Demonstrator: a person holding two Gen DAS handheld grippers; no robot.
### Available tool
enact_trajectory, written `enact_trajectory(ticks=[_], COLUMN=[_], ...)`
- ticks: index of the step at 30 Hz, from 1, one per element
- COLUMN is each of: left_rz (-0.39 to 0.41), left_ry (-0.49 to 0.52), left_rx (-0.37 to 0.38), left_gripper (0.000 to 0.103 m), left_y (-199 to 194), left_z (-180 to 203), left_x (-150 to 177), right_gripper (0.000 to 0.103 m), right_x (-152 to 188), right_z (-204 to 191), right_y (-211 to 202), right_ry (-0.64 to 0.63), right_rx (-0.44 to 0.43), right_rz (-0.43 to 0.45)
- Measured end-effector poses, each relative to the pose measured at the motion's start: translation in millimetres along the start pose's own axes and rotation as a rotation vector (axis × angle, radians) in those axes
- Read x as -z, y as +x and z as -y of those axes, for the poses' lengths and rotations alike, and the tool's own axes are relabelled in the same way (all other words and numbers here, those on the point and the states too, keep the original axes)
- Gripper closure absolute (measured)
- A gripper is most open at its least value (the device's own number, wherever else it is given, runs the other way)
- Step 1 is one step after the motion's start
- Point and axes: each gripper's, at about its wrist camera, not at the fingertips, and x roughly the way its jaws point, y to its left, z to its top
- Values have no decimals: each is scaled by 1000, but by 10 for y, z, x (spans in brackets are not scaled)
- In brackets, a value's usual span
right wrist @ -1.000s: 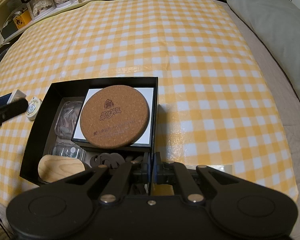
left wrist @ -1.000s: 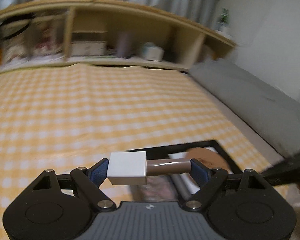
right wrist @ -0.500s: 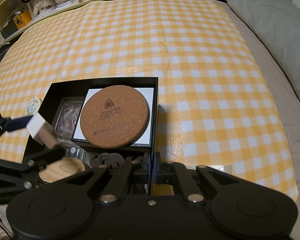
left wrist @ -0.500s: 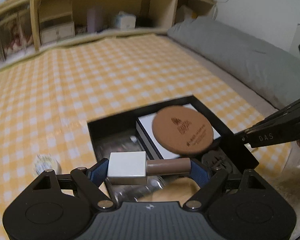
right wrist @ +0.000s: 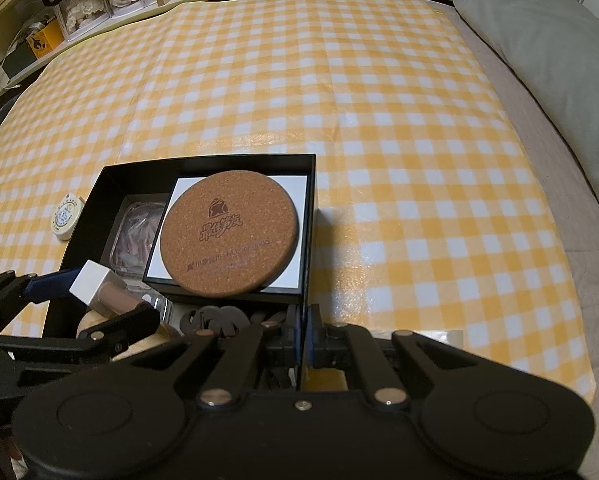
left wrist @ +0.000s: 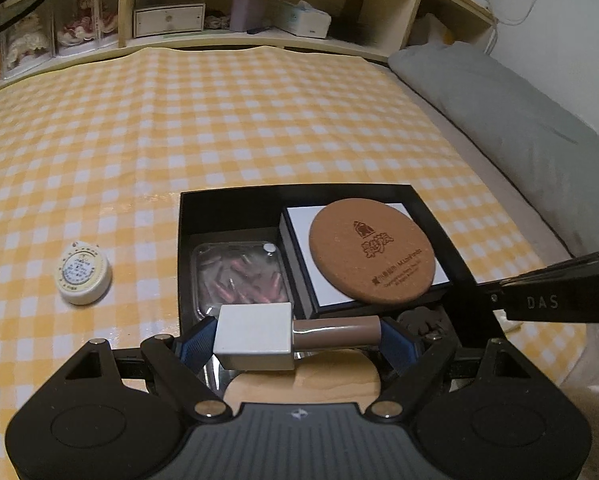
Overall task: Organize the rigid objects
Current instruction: 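Carry the stamp with the left tool into the black tray, then open the left tool to release the stamp and withdraw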
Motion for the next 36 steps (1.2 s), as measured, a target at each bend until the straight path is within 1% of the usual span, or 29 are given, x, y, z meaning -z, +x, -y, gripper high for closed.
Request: enact_trajectory(ticks=[3,6,8,17,28,31,36], left_rz=[-8,-12,-15,-21,-26,-1,93], left_ry=[4,4,5,29,28,35,25], left_rx=[-22,-22,-7,-8,0,-15,-45], left_gripper=[17,15,10,8,5,3,0], left_y=[7,7,0,-11,-64,-161,-411], left_z=[6,0,-8,18,13,32,-35], left_x=[-10,-16,-18,1,-19,-70,-218], right_gripper=[99,99,99,99,99,99,99], right_x=[-2,0,0,-1,-3,0,-1], right_z=[2,-2,-3,-4,-1,-4,-4], right_y=[1,0,0,2,6,2,0], right_ry=[0,0,0,0,0,0,-1], right_rx=[0,0,0,0,0,0,1], right_rz=[0,0,0,0,0,0,0])
